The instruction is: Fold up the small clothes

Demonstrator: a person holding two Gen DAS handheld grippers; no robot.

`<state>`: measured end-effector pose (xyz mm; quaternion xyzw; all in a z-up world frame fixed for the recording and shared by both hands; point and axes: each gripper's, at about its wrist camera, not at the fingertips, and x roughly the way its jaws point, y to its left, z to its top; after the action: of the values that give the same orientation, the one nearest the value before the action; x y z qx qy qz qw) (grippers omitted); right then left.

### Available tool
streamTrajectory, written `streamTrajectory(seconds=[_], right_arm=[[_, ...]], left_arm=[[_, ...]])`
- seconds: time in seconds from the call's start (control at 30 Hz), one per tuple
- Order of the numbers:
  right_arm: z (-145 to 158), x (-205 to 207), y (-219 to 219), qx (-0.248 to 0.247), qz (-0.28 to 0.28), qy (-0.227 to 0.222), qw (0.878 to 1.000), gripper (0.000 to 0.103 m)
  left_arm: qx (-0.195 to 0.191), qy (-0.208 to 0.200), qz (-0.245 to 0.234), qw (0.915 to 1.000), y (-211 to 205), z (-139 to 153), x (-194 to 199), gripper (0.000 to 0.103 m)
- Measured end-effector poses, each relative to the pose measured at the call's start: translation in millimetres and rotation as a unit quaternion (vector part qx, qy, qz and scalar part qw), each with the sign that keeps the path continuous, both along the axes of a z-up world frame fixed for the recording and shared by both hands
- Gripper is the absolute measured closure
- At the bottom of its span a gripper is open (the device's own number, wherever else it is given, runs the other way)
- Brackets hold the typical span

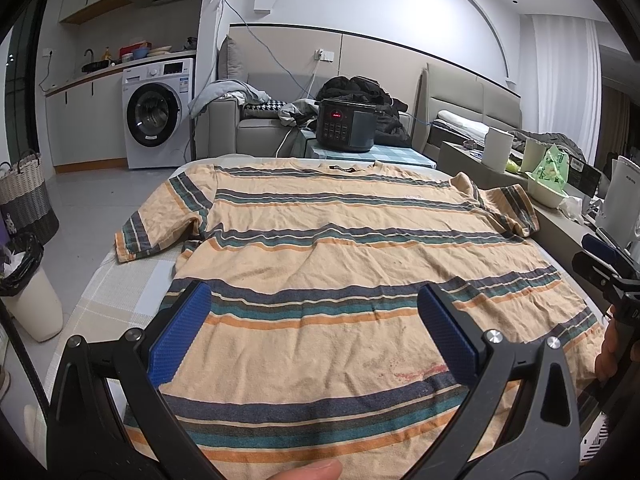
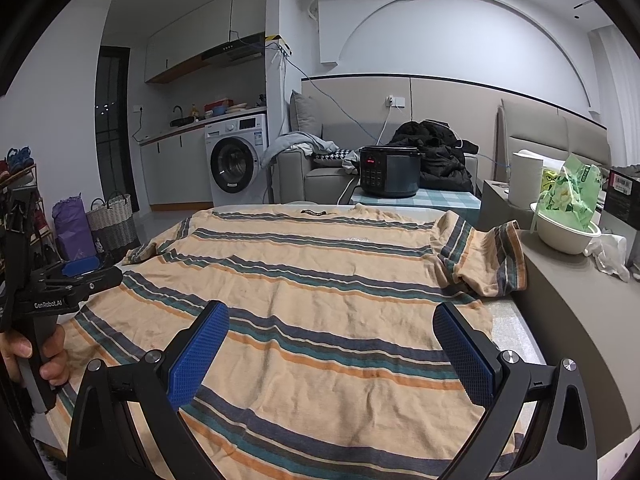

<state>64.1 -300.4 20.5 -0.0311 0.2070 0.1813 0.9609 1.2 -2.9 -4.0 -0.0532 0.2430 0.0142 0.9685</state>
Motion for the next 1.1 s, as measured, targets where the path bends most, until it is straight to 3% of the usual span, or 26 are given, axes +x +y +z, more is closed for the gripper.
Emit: streamTrajectory(seconds=[0.83, 1.1], right_arm=[[-2.0, 4.6, 0.4, -0.012, -0.015, 0.016, 1.000, 0.000], [-2.1, 21.5, -1.0, -0.032, -0.050, 0.057, 0.997, 0.000]], left_arm=[[-0.003, 0.000, 0.000, 1.0000, 3.9, -7.4, 0.2, 0.001], [-0.045, 0.025, 0.006, 0.9986, 27.5, -10.1, 8.5, 0.001]])
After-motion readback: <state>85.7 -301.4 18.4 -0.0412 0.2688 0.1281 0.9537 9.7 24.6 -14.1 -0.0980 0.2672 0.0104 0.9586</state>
